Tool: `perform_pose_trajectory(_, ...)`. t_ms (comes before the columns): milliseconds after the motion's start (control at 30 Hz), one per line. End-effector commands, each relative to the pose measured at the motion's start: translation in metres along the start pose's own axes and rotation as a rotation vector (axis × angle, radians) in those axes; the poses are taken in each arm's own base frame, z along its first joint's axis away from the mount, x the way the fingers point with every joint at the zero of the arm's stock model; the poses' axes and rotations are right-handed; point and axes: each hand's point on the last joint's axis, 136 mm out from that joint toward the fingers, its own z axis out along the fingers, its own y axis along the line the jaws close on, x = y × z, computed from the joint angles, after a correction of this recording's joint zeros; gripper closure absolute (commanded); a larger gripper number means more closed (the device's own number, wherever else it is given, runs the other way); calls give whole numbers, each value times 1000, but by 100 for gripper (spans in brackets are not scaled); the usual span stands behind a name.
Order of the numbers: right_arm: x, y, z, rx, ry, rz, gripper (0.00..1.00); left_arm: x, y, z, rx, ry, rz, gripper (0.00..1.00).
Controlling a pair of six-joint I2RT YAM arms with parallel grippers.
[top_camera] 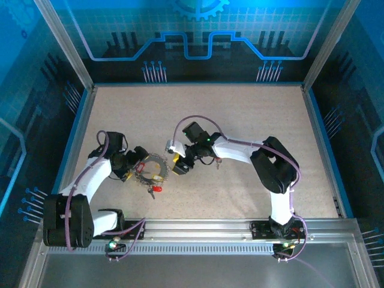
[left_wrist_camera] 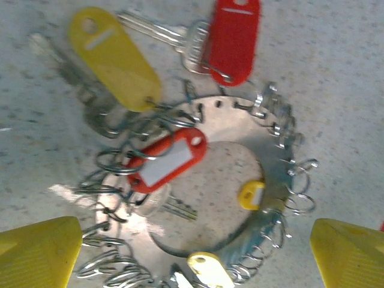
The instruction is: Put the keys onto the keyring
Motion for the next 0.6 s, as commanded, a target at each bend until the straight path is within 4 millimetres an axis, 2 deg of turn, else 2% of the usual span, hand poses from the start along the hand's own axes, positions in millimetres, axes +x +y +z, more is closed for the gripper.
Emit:
perform_pose_trajectory(0, -17, -31, 6, 161, -46, -52, 46, -8, 14, 5, -68, -21, -10, 1)
perform_pose_trajectory(133, -15, -64, 17, 273, 13, 34, 47, -15, 12, 18, -84, -2, -11, 1)
perform_pose_trajectory(200, -18, -62, 25, 226, 23, 45, 47, -14, 4, 26, -42, 18, -27, 1)
perform_pose_trajectory(300, -21, -46, 36, 119, 18, 1, 47, -14, -8, 31, 23, 38, -38, 1)
perform_pose_trajectory(433, -6, -34, 42, -18, 57, -37, 49, -16, -13, 33, 40, 45, -15, 1)
perform_pose_trajectory(567, 6, -36, 42, -55, 89, -25, 53, -18, -16, 42, 33, 69, 26, 1)
